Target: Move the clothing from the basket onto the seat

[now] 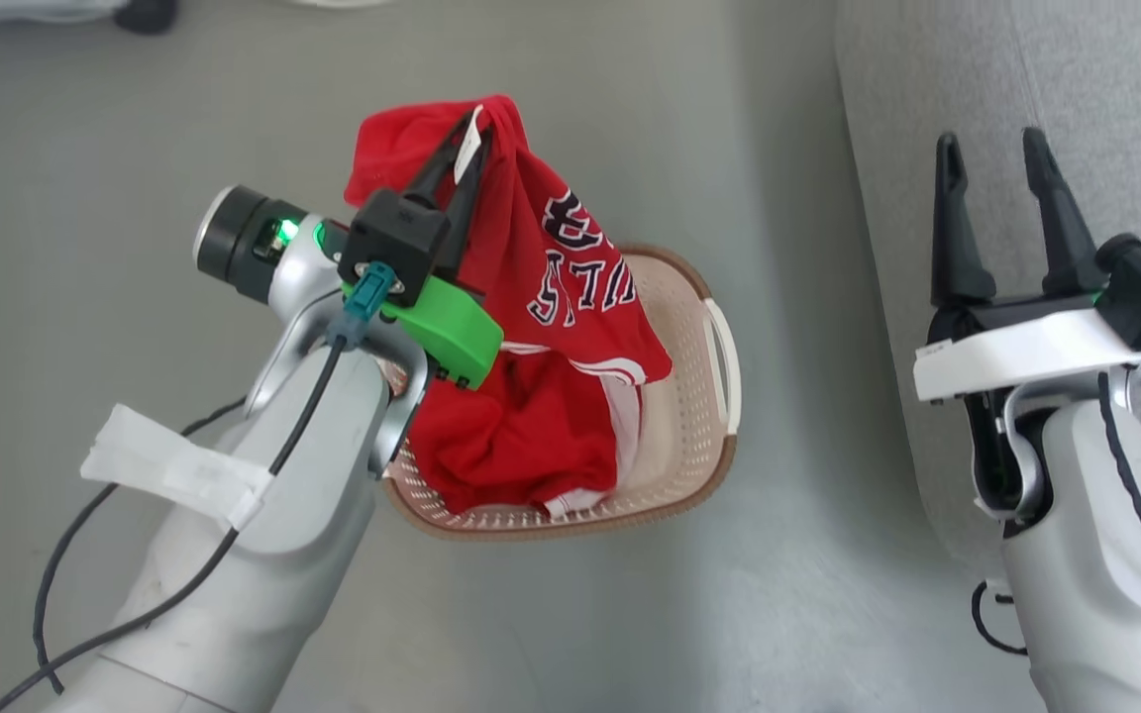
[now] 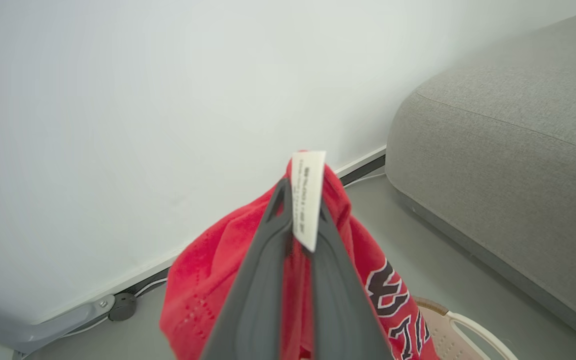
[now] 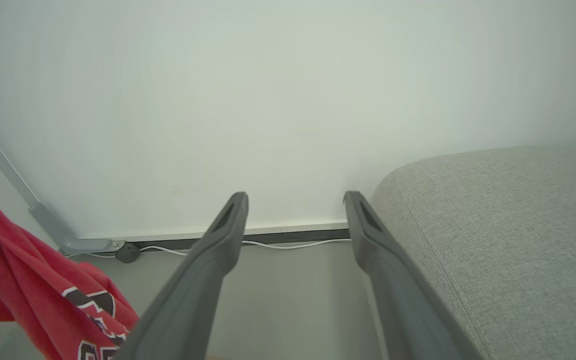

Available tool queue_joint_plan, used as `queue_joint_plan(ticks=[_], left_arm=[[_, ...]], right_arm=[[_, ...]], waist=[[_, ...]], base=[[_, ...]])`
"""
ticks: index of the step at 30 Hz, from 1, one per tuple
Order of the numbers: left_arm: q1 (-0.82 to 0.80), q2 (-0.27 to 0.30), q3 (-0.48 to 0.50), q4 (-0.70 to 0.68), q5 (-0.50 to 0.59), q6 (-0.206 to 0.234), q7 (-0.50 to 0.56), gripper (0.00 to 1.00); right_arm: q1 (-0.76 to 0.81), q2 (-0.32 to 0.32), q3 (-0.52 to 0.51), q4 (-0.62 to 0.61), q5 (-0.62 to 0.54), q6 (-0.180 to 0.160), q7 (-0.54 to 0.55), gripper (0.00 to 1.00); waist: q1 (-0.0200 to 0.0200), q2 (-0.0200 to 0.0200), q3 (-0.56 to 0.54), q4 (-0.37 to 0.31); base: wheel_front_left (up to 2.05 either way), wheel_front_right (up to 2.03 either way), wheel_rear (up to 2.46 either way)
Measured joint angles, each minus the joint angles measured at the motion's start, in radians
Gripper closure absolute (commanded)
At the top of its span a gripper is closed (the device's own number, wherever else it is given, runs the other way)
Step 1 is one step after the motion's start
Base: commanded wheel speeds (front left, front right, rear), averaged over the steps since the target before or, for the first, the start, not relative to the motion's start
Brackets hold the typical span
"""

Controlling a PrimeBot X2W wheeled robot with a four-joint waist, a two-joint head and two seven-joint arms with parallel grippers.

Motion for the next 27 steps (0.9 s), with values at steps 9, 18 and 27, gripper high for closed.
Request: queue_joint_plan(ticks=[9, 18, 27], left_arm=[[0.047, -0.001, 0.0, 0.017, -0.013, -0.015, 0.0, 1.0], [0.092, -0.001, -0.001, 0.042, -0.044, -0.028, 0.0, 1.0], [0.124, 0.0, -0.001, 0.046, -0.063, -0.041, 0.007, 1.0]], right_arm=[[0.078, 0.004, 0.009, 0.038, 0.0, 0.016, 0.0, 0.0], [0.145, 0.006, 0.038, 0.084, -0.012, 0.041, 0.0, 0.0], [0.197, 0.01, 0.129, 0.142, -0.019, 0.073, 0.0, 0.0]], waist=[[0.0, 0.0, -0.131, 0.048], [0.0, 0.0, -0.261, 0.091], [0.0, 0.0, -0.392, 0.117]], base=[[0.0, 0.0, 0.0], [0.0, 0.0, 0.0], [0.0, 0.0, 0.0]])
